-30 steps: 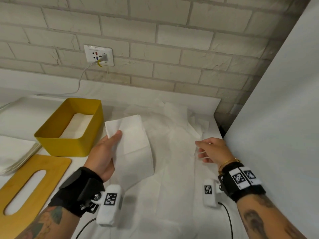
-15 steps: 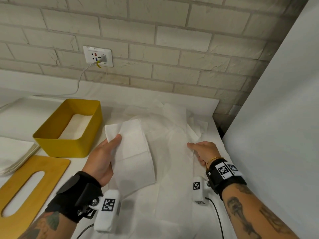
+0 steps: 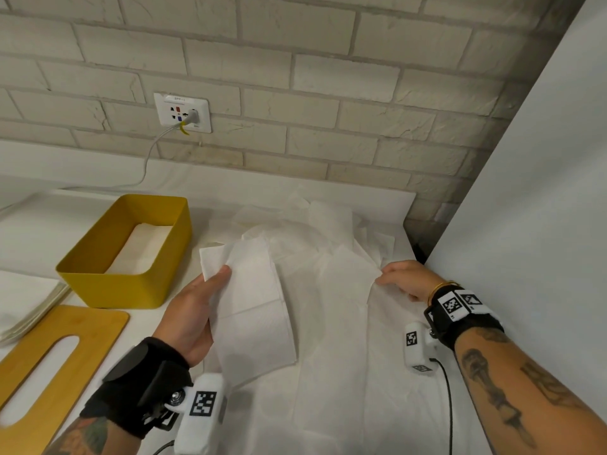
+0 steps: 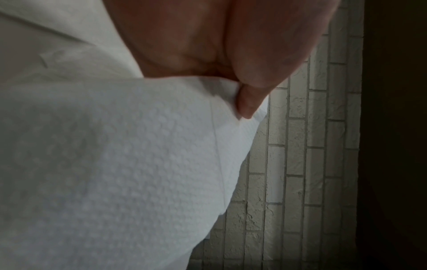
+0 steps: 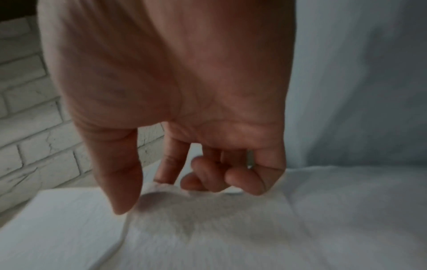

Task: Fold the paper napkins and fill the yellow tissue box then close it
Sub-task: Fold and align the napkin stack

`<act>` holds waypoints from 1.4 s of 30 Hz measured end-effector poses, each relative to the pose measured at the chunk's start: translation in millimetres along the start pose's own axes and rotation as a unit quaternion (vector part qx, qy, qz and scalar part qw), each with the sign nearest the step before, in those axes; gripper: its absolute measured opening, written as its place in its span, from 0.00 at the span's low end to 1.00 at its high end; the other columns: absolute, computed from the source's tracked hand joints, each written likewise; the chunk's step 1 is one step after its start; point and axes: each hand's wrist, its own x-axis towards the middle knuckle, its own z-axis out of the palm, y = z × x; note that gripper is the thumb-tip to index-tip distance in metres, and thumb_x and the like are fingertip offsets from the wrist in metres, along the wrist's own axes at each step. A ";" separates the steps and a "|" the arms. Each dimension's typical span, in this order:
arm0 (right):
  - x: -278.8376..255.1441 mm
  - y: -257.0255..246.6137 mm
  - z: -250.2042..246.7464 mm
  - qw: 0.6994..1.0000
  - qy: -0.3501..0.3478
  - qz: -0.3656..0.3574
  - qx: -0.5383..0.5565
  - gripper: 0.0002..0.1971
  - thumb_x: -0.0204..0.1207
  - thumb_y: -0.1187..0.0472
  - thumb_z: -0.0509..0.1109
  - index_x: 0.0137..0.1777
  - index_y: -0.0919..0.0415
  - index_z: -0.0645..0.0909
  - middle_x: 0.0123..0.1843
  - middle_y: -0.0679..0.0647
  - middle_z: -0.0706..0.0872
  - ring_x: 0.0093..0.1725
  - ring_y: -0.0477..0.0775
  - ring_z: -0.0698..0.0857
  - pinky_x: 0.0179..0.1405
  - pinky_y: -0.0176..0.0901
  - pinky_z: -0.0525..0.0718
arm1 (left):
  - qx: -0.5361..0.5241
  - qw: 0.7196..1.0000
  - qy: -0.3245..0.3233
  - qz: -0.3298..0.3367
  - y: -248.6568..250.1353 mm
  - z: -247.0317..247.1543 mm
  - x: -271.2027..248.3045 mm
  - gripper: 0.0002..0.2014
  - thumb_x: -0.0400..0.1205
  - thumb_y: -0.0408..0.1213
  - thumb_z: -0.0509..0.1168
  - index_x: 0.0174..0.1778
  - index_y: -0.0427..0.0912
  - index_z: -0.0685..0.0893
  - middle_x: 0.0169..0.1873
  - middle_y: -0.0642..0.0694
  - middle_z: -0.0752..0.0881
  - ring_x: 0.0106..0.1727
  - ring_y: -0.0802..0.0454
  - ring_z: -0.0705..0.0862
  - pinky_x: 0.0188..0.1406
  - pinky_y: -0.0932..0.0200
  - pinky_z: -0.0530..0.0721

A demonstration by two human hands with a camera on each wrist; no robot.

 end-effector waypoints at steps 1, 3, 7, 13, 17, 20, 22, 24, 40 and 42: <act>-0.9 1.7 -6.0 1.000 0.000 -0.020 -0.006 0.04 0.79 0.57 0.76 0.50 0.54 0.85 0.44 0.44 0.79 0.41 0.44 0.76 0.36 0.39 0.73 | 0.000 1.000 0.003 0.001 0.1 -1.3 0.4 0.13 0.89 0.41 0.61 0.67 0.46 0.84 0.57 0.42 0.93 0.55 0.45 0.93 0.56 0.43 0.86; -4.4 5.0 -18.6 0.998 -0.004 -0.059 -0.011 0.05 0.78 0.57 0.78 0.48 0.57 0.87 0.48 0.49 0.86 0.47 0.49 0.83 0.47 0.41 0.81 | 0.001 1.000 0.009 0.004 0.7 -2.7 1.4 0.13 0.89 0.41 0.61 0.67 0.46 0.84 0.57 0.43 0.93 0.55 0.45 0.93 0.55 0.43 0.86; -19.5 1.7 -42.3 0.993 -0.013 -0.115 0.038 0.11 0.72 0.57 0.82 0.51 0.60 0.91 0.53 0.59 0.93 0.58 0.64 0.90 0.69 0.57 0.83 | -0.003 1.000 0.014 0.007 1.7 -0.3 1.8 0.11 0.89 0.41 0.61 0.64 0.47 0.85 0.55 0.43 0.93 0.53 0.45 0.93 0.56 0.42 0.86; -61.1 -56.8 -67.2 0.959 -0.005 -0.252 0.132 0.16 0.59 0.47 0.82 0.45 0.54 0.92 0.50 0.46 0.94 0.49 0.42 0.90 0.58 0.43 0.83 | 0.017 0.999 -0.016 0.022 8.1 14.6 2.3 0.11 0.90 0.41 0.61 0.62 0.46 0.86 0.54 0.43 0.94 0.51 0.46 0.94 0.54 0.45 0.88; -89.3 -92.2 -67.5 0.942 0.006 -0.327 0.078 0.06 0.60 0.47 0.81 0.33 0.46 0.89 0.57 0.39 0.92 0.64 0.38 0.86 0.81 0.58 0.72 | 0.039 0.997 -0.042 0.049 15.0 26.4 3.9 0.15 0.90 0.41 0.61 0.68 0.41 0.85 0.57 0.41 0.92 0.56 0.44 0.92 0.47 0.51 0.90; -111.1 -111.3 -65.1 0.915 -0.001 -0.400 0.048 0.05 0.65 0.45 0.79 0.32 0.41 0.87 0.67 0.38 0.87 0.73 0.39 0.80 0.82 0.66 0.67 | 0.065 0.994 -0.052 0.072 20.8 36.7 3.4 0.14 0.89 0.42 0.61 0.67 0.43 0.85 0.58 0.41 0.92 0.57 0.42 0.92 0.55 0.45 0.88; -122.0 -121.7 -59.8 0.893 -0.018 -0.448 0.041 0.09 0.68 0.45 0.80 0.34 0.46 0.86 0.70 0.40 0.86 0.76 0.41 0.78 0.84 0.67 0.63 | 0.076 0.992 -0.059 0.080 25.4 46.0 2.0 0.13 0.89 0.43 0.61 0.66 0.44 0.85 0.58 0.39 0.92 0.57 0.41 0.92 0.59 0.41 0.88; -131.6 -131.1 -52.5 0.868 -0.026 -0.494 0.033 0.12 0.70 0.48 0.81 0.36 0.54 0.85 0.70 0.44 0.87 0.77 0.42 0.78 0.85 0.64 0.62 | 0.087 0.990 -0.063 0.087 29.4 55.1 0.3 0.12 0.89 0.42 0.62 0.63 0.43 0.87 0.57 0.39 0.92 0.58 0.39 0.91 0.63 0.38 0.87; -96.2 -157.2 26.1 0.933 0.058 -0.350 0.064 0.17 0.69 0.48 0.84 0.37 0.63 0.89 0.27 0.41 0.83 0.28 0.36 0.78 0.30 0.25 0.74 | 0.016 0.992 -0.127 -0.022 10.2 61.1 -20.0 0.21 0.89 0.51 0.58 0.64 0.40 0.88 0.58 0.40 0.92 0.60 0.44 0.91 0.61 0.48 0.85; -91.0 -153.8 29.1 0.941 0.068 -0.326 0.064 0.17 0.68 0.46 0.84 0.37 0.61 0.89 0.30 0.43 0.85 0.28 0.36 0.79 0.30 0.24 0.75 | 0.031 0.992 -0.122 -0.031 5.8 55.6 -20.5 0.21 0.85 0.52 0.62 0.62 0.40 0.89 0.57 0.39 0.92 0.58 0.42 0.92 0.62 0.45 0.85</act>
